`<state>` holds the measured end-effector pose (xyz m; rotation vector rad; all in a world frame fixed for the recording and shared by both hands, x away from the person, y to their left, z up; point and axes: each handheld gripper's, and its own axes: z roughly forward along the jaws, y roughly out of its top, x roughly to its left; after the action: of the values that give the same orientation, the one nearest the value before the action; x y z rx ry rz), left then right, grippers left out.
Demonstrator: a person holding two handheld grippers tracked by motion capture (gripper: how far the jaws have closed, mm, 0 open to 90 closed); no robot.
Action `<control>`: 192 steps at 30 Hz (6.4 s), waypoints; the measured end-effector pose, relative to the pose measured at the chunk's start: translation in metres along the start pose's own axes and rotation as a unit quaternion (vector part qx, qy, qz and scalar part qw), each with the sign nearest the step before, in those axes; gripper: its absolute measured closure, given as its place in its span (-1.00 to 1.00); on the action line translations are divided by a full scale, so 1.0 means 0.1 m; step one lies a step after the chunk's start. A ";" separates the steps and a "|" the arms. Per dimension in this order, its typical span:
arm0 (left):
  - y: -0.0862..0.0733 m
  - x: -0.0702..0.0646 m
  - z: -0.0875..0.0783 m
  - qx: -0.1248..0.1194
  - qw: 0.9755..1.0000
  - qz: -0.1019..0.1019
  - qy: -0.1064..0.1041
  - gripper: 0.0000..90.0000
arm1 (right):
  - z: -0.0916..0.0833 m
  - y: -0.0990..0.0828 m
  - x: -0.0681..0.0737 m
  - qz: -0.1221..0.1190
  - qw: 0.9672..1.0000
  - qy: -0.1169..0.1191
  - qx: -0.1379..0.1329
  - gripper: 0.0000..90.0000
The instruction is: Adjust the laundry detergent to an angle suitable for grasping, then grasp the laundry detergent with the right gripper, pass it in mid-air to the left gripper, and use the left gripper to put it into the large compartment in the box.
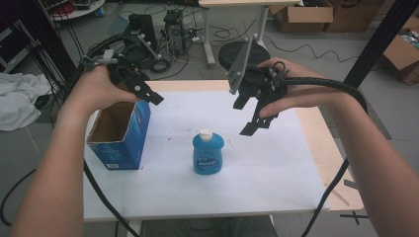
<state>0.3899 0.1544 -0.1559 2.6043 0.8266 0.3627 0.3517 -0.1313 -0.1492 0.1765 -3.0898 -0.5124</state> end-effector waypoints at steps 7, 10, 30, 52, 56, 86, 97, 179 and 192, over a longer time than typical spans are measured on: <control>0.05 -0.04 0.00 0.002 1.000 0.003 -0.001 -0.70 | -0.02 -0.02 0.02 0.005 1.000 -0.003 -0.002 -0.52; 0.07 -0.07 -0.01 0.003 1.000 0.009 0.000 -0.69 | -0.03 -0.04 0.05 0.003 1.000 -0.004 -0.004 -0.52; 0.09 -0.08 0.05 0.012 1.000 0.010 -0.005 -0.70 | -0.02 -0.19 0.00 0.013 1.000 -0.004 -0.028 -0.54; -0.01 -0.05 0.13 0.016 1.000 0.004 -0.014 -0.69 | 0.44 -0.52 -0.24 0.037 0.994 -0.001 -0.104 -0.55; 0.00 -0.06 0.16 0.016 1.000 0.005 -0.015 -0.69 | 0.56 -0.58 -0.28 0.047 0.992 -0.002 -0.118 -0.54; -0.05 -0.07 0.27 0.018 0.999 0.009 -0.027 -0.69 | 1.34 -0.71 -0.43 0.068 0.983 0.026 -0.168 -0.59; -0.09 -0.06 0.29 0.019 0.999 0.006 -0.030 -0.69 | 1.59 -0.70 -0.47 0.074 0.980 0.036 -0.184 -0.55; 0.35 -0.51 0.13 0.012 0.984 0.136 -0.117 -0.68 | 1.14 -0.03 -0.45 0.016 0.974 0.031 -0.225 -0.01; 0.50 -0.72 0.20 0.030 0.977 0.171 -0.121 -0.68 | 1.00 0.09 -0.43 0.016 0.977 0.031 -0.208 -0.01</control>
<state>0.3644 0.0679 -0.1610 2.7748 0.3113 0.1074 0.3913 -0.0858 -0.2407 0.1320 -2.8364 -1.1079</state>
